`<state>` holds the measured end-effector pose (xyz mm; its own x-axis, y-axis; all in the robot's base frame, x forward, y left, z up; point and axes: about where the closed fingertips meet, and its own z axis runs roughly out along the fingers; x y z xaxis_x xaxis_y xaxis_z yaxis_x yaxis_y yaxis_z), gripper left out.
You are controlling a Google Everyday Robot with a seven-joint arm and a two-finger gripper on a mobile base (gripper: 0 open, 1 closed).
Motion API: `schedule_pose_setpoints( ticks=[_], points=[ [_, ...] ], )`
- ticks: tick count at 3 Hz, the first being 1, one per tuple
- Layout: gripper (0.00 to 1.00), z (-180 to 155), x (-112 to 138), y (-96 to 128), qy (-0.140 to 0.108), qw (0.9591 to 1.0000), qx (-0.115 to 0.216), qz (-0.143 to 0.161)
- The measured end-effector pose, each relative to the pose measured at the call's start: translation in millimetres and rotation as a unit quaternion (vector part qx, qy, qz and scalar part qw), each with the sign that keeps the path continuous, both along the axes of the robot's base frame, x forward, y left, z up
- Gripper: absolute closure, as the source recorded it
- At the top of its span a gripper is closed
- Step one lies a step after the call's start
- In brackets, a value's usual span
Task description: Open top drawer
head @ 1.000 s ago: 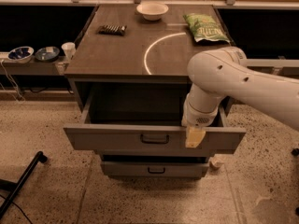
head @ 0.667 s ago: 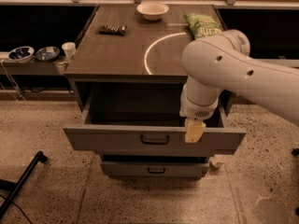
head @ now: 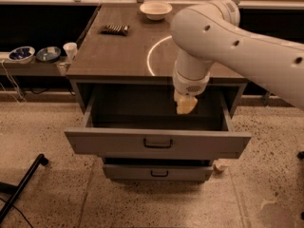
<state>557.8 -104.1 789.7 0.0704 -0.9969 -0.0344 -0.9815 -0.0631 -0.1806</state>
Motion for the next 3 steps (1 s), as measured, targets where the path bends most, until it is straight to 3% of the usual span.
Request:
schedule_pose_setpoints(
  ticks=[1, 2, 3],
  points=[
    [0.93, -38.2, 45.7, 13.9, 0.026, 0.9993, 0.024, -0.014],
    [1.00, -77.6, 61.1, 15.9, 0.045, 0.9980, 0.036, -0.028],
    [1.00, -111.2, 58.9, 18.8, 0.033, 0.9978, 0.040, -0.040]
  ],
)
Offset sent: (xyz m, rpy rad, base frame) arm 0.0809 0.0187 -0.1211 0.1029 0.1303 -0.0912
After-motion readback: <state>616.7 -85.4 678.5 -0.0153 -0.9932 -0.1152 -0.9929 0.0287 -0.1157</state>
